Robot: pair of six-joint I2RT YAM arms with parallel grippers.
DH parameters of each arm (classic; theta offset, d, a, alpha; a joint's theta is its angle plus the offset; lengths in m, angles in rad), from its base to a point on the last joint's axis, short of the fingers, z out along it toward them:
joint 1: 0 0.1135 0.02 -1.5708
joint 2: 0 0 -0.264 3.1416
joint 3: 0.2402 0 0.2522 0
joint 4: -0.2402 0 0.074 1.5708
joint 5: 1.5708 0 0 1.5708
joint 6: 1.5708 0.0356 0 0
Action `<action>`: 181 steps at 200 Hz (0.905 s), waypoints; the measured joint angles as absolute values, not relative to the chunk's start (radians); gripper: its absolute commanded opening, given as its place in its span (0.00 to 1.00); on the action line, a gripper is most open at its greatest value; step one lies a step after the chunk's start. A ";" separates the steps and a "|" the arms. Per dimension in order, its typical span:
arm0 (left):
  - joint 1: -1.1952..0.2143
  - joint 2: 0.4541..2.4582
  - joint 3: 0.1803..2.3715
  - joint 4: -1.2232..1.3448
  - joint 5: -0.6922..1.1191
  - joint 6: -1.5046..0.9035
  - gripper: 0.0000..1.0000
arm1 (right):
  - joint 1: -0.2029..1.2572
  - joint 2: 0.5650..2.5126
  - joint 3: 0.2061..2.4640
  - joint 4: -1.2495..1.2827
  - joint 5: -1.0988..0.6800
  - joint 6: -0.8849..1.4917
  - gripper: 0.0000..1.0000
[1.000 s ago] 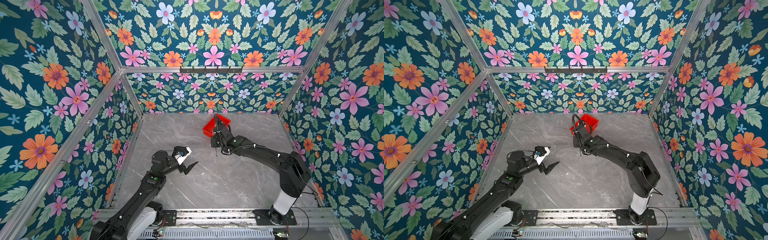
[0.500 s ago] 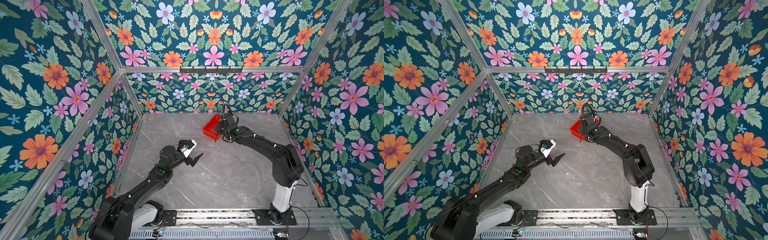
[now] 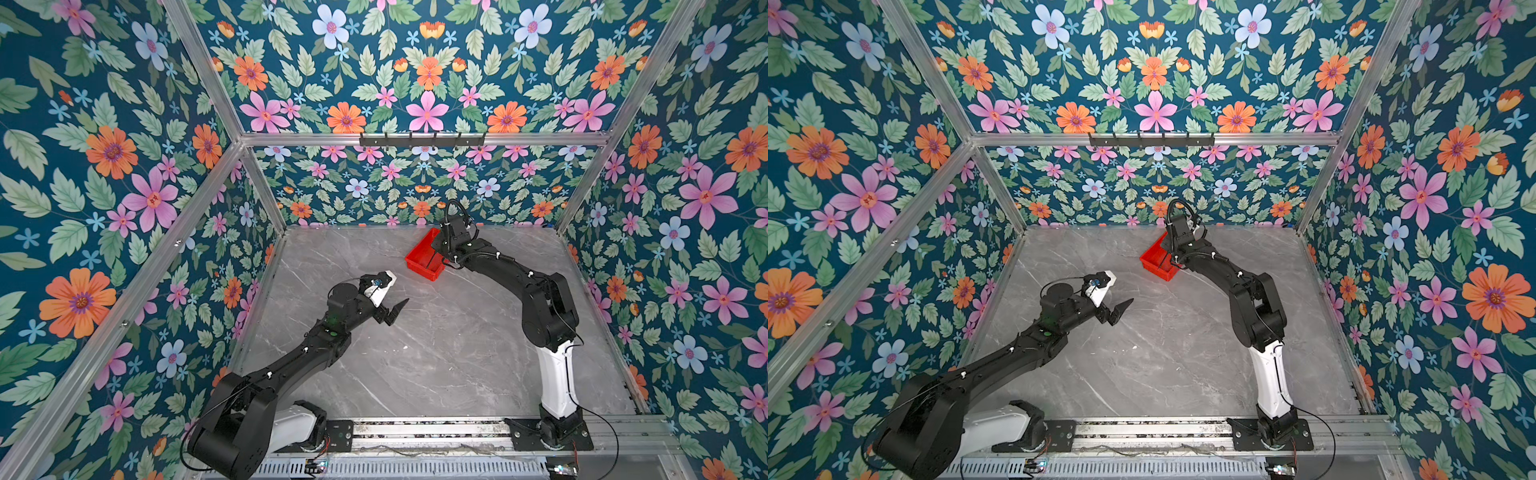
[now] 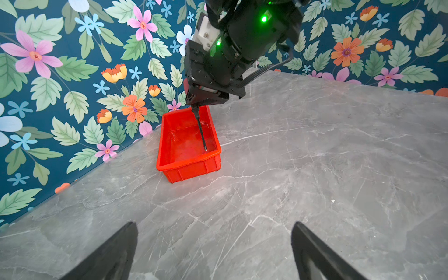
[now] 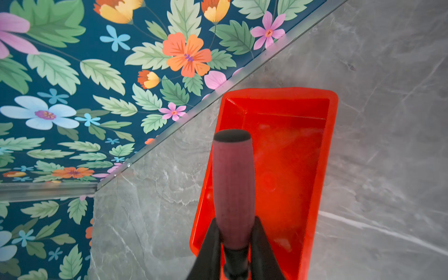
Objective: Put the screwdriver in the bin
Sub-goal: Place the screwdriver into the bin.
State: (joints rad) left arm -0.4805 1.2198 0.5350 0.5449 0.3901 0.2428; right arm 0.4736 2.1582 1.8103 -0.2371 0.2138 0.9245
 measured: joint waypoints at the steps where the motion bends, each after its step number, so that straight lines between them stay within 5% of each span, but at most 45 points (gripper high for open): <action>1: -0.480 1.220 0.535 0.545 0.390 0.243 1.00 | 0.473 2.160 1.813 -0.238 0.215 0.925 0.00; 181: -0.491 1.186 0.524 0.510 0.380 0.247 1.00 | 0.459 2.485 2.230 -0.527 0.318 1.003 0.00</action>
State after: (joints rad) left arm -0.4908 1.1862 0.5236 0.5102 0.3798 0.2470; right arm 0.4587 2.4847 2.2303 -0.5266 0.3176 1.0035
